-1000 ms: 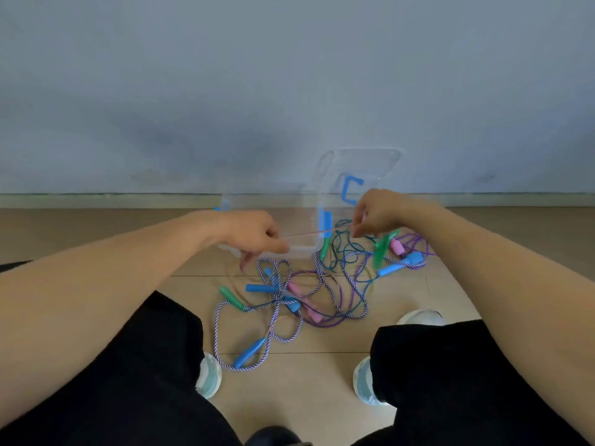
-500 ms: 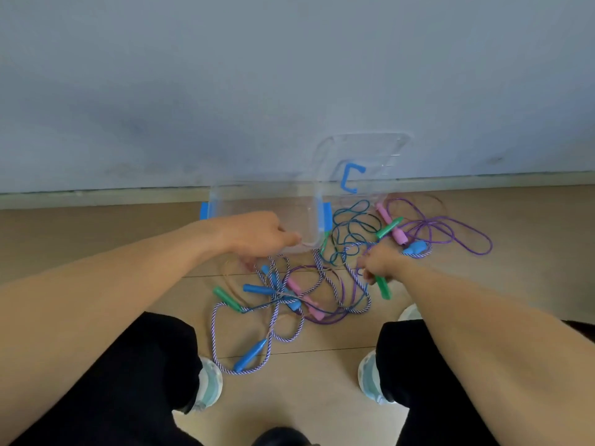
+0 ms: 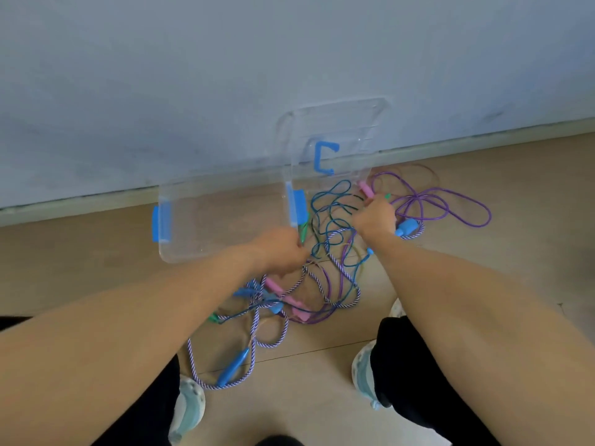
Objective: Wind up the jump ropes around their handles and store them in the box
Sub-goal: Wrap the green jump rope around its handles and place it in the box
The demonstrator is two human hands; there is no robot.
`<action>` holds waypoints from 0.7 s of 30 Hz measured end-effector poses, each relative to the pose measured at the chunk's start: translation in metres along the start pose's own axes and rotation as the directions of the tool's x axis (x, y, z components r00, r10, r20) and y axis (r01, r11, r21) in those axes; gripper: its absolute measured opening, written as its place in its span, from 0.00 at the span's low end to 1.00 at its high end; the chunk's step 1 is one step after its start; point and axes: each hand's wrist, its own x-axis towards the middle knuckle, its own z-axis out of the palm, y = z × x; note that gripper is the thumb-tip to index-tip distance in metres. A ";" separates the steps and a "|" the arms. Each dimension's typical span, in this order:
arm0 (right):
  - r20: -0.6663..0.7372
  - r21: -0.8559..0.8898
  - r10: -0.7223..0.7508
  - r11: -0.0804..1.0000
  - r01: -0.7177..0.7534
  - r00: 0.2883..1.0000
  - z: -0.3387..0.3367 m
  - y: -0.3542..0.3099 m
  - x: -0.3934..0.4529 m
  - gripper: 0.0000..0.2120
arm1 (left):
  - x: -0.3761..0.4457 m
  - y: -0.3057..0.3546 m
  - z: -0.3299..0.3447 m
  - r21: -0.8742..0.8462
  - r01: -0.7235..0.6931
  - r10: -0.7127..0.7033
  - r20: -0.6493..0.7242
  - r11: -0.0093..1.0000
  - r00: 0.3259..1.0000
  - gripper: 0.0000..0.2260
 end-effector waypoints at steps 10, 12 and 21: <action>0.186 -0.034 0.004 0.999 0.002 0.983 0.012 0.005 0.075 0.15 | 0.046 0.028 0.005 -0.081 -0.030 0.020 -0.122 0.996 0.992 0.11; 0.372 -0.213 -0.044 0.968 0.132 0.927 0.012 -0.003 0.055 0.15 | 0.046 0.031 -0.007 -0.111 -0.047 0.029 -0.165 0.993 0.986 0.12; 0.782 -0.312 -0.202 0.693 0.650 0.590 -0.070 -0.102 -0.059 0.09 | 0.006 0.034 -0.048 -0.038 -0.268 0.250 -0.261 0.963 0.933 0.26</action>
